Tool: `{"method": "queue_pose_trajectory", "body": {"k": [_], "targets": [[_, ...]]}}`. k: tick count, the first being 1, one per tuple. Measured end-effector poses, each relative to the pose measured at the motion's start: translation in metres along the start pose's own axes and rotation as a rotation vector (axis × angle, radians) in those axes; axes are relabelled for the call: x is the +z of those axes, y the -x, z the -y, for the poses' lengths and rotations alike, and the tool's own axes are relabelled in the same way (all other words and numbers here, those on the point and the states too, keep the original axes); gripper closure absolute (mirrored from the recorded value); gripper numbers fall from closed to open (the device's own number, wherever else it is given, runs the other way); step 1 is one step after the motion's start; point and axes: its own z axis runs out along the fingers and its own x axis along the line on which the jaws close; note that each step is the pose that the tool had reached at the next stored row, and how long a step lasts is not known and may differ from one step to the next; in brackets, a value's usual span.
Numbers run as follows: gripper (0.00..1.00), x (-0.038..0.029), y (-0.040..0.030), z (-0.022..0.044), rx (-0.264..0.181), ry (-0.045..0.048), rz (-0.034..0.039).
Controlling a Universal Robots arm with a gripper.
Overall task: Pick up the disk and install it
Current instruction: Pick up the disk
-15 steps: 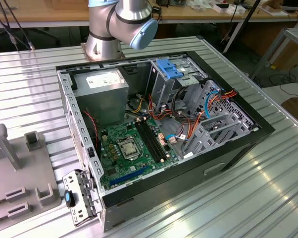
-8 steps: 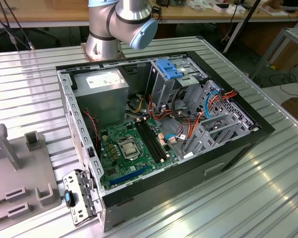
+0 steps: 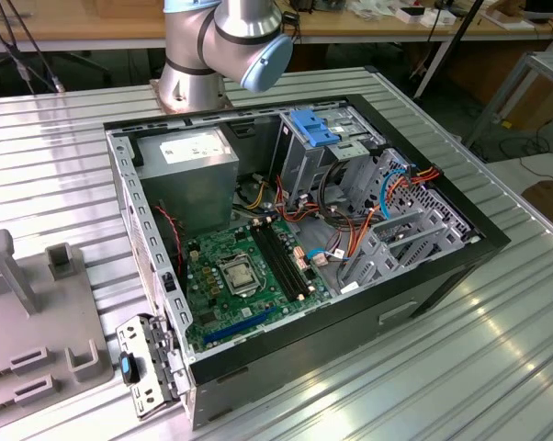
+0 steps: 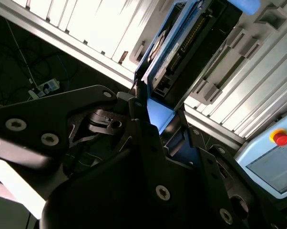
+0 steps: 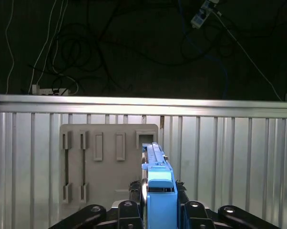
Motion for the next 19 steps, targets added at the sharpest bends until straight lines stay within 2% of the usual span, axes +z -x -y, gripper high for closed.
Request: {"method": "queue_pose_trajectory", "body": {"k": [4, 7, 11, 16, 18, 19], "targets": [[0.63, -0.0109, 0.0004, 0.0002, 0.0, -0.0002, 0.0001], [0.63, -0.026, 0.0009, 0.0006, 0.0, -0.0002, 0.0001], [0.63, -0.0414, 0.0015, 0.001, 0.0, 0.0001, -0.0001], [0.63, -0.0553, 0.0019, 0.0012, 0.0, -0.0001, 0.0], [0.63, -0.069, 0.0024, 0.0015, 0.0, 0.0, 0.0], [0.63, -0.0726, 0.0025, 0.0016, 0.0, -0.0001, 0.0]]}}
